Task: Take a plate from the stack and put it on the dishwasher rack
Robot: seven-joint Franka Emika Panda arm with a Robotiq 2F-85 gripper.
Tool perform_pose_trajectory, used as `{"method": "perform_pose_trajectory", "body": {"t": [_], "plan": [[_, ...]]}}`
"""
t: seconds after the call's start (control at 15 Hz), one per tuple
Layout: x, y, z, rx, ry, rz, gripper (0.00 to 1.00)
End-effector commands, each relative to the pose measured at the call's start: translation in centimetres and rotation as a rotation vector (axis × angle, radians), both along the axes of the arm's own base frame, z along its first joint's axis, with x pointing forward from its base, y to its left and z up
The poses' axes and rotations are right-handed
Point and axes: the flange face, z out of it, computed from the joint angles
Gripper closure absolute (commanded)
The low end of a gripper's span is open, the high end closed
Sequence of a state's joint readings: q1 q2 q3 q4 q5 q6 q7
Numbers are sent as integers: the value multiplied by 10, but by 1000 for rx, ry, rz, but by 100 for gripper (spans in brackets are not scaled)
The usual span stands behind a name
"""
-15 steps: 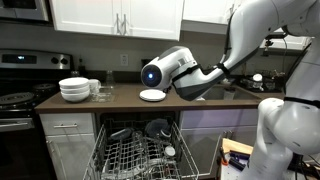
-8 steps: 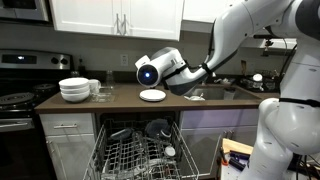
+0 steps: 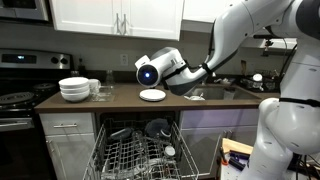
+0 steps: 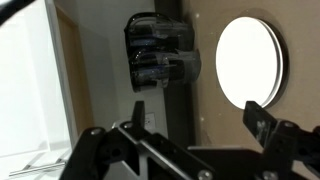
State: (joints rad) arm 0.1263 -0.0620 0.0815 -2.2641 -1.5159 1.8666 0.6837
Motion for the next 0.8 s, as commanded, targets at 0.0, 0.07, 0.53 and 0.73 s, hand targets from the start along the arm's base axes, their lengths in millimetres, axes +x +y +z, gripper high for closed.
{"method": "perform_pose_trajectory", "body": {"t": [0.0, 0.07, 0.53, 0.73], "plan": [[3, -5, -4, -5, 0, -11, 0], [5, -5, -6, 2, 1, -6, 0], [28, 5, -34, 182, 17, 101, 0], [39, 4, -45, 296, 15, 143, 0]]}}
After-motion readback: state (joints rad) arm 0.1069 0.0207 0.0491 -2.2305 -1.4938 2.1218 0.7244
